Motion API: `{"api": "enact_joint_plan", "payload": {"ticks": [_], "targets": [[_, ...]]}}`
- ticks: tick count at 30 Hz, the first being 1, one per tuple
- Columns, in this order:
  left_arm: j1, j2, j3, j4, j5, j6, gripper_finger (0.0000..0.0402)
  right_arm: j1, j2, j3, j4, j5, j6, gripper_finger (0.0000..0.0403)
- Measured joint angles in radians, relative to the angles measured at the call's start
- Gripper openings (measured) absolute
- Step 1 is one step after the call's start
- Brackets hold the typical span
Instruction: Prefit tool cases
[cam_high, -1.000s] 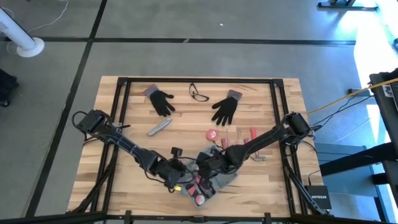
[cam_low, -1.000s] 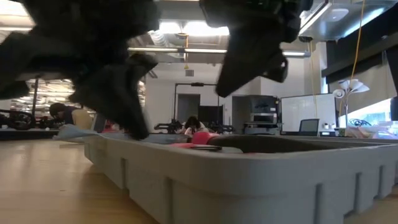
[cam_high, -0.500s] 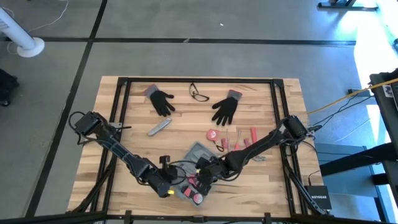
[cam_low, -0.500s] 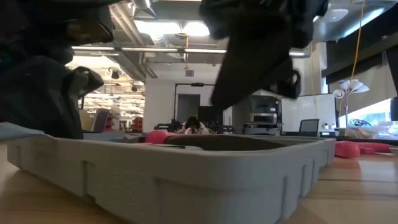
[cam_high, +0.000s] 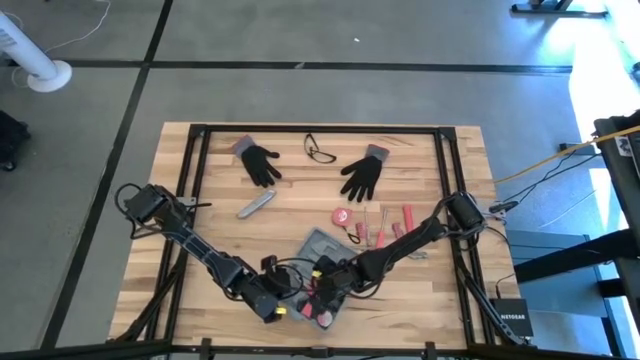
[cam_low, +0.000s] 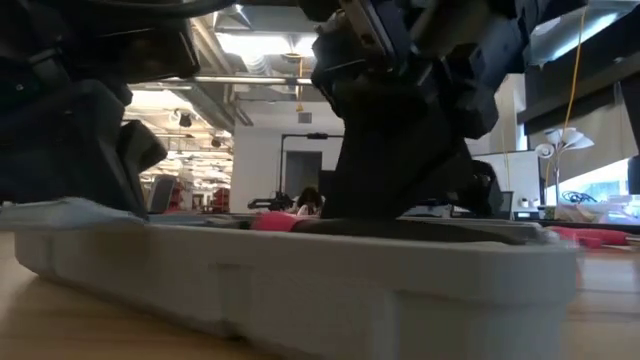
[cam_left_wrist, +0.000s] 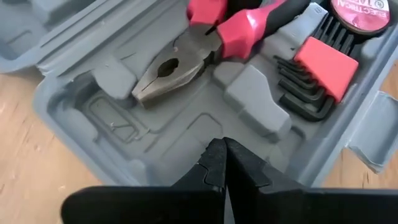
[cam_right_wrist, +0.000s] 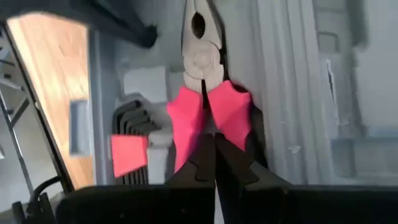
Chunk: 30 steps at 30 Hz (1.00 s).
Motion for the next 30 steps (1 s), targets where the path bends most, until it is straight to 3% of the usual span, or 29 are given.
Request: {"api": "enact_joint_plan", "payload": {"ticks": [11,18,24,30], "targets": [[-0.012,-0.003,-0.002,-0.033,0.020,-0.024,0.0000,-0.024,0.039,-0.007,0.214,-0.052,0.070,0.0000],[-0.019,0.001,-0.002,-0.033,-0.037,-0.067,0.0000,-0.083,0.017,0.003,0.482,-0.181,0.017,0.0000],[-0.019,0.000,-0.002,-0.038,-0.053,-0.123,0.0000,-0.136,0.012,-0.003,0.364,-0.203,-0.023,0.0000],[-0.019,-0.026,-0.004,-0.056,-0.052,-0.107,0.0000,-0.193,-0.067,-0.001,0.192,-0.211,-0.190,0.0000]]}}
